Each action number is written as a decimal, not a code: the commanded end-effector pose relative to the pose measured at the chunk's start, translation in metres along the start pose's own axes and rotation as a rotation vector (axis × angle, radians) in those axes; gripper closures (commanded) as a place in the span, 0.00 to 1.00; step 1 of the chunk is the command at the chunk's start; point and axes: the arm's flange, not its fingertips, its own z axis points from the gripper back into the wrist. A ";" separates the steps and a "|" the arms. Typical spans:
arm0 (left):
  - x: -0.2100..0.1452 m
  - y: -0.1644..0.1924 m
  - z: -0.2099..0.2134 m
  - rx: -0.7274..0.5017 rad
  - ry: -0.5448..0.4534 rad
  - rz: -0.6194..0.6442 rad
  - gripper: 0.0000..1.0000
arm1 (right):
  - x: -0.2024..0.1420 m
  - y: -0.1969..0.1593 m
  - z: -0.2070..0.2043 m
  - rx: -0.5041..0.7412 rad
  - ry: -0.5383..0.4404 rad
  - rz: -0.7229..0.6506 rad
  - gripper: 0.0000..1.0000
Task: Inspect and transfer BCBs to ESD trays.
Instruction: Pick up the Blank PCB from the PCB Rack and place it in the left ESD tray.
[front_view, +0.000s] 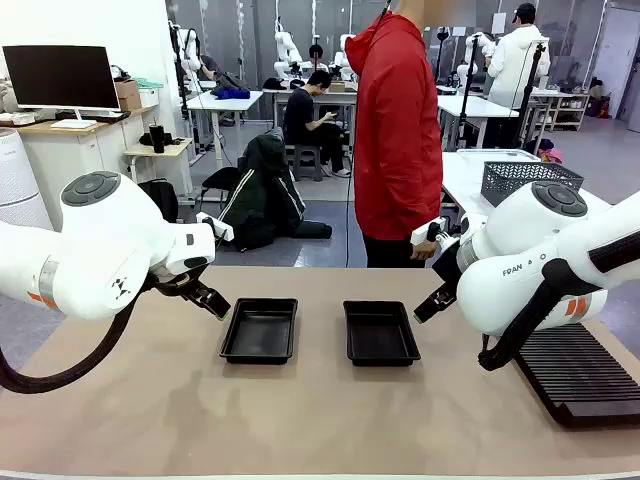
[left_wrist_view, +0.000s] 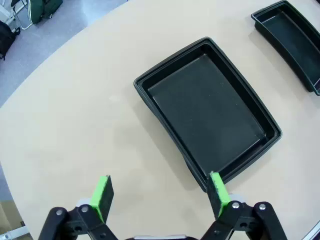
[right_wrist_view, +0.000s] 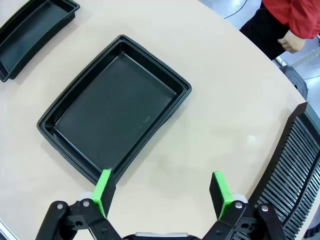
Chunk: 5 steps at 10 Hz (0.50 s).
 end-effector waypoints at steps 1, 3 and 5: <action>0.000 0.000 0.000 0.000 0.000 0.000 0.00 | 0.000 0.000 0.000 0.000 0.000 0.000 0.00; 0.000 0.000 0.000 0.000 0.000 0.000 0.00 | 0.000 0.000 0.000 0.000 0.000 0.000 0.00; 0.000 0.000 0.000 0.000 0.000 0.000 0.00 | 0.000 0.000 0.000 0.000 0.000 0.000 0.00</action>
